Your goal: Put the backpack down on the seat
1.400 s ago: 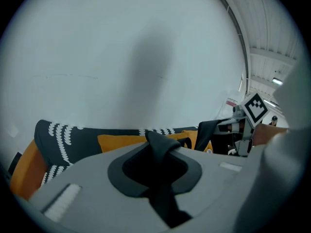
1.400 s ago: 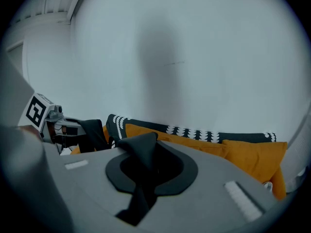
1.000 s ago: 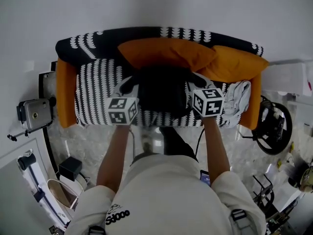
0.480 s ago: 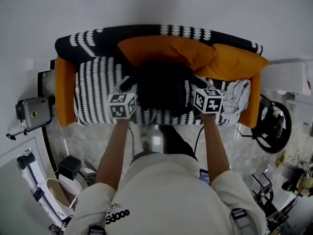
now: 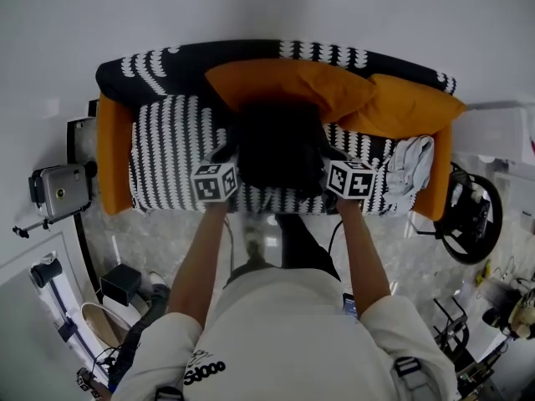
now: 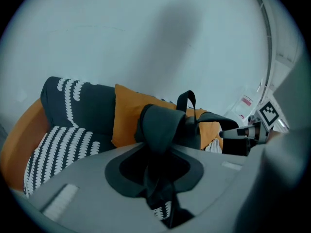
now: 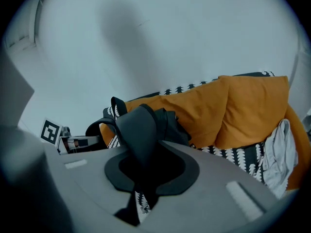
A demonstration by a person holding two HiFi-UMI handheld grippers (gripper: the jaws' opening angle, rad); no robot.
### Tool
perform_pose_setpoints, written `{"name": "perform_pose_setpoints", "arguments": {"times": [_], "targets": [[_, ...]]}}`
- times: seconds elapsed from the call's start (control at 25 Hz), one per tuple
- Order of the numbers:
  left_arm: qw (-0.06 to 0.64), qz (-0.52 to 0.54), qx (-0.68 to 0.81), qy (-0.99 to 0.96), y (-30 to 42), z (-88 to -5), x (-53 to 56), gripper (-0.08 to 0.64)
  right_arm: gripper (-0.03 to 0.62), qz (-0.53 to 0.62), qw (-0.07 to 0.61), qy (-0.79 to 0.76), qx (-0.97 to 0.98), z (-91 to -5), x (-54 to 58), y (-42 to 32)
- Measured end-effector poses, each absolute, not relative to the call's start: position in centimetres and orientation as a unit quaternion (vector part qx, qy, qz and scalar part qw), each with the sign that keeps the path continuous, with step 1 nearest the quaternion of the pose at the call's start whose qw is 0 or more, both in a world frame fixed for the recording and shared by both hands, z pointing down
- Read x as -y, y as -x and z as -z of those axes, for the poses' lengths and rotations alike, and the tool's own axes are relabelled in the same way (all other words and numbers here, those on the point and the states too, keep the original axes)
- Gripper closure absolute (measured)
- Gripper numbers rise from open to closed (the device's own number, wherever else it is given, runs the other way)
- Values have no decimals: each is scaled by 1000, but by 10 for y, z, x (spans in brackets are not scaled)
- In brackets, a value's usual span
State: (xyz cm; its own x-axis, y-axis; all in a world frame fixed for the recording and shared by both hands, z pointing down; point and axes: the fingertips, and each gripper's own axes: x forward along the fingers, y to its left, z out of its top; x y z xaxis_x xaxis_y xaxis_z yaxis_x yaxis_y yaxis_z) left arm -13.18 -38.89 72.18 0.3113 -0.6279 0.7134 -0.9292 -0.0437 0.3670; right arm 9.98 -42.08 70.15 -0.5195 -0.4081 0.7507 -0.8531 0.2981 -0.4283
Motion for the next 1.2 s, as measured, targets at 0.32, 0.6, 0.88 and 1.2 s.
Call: {"name": "perform_pose_setpoints", "arguments": {"times": [0.32,0.6,0.88,1.2], "targets": [[447,-190,552,-677,132,-759,379,488,538,-494,220,-385,748,-731,411,-76],[470,-186,549,-666,136,-790,385,486,531,-520,207,-379,737,-755,415,-62],[487,-185,548,-654,132,-818,391,466,529,-543,194,-382,722,-774,423,-54],[497,-177,556,-642,126,-835,396,407,491,-554,183,-368,724,-788,423,-43]]}}
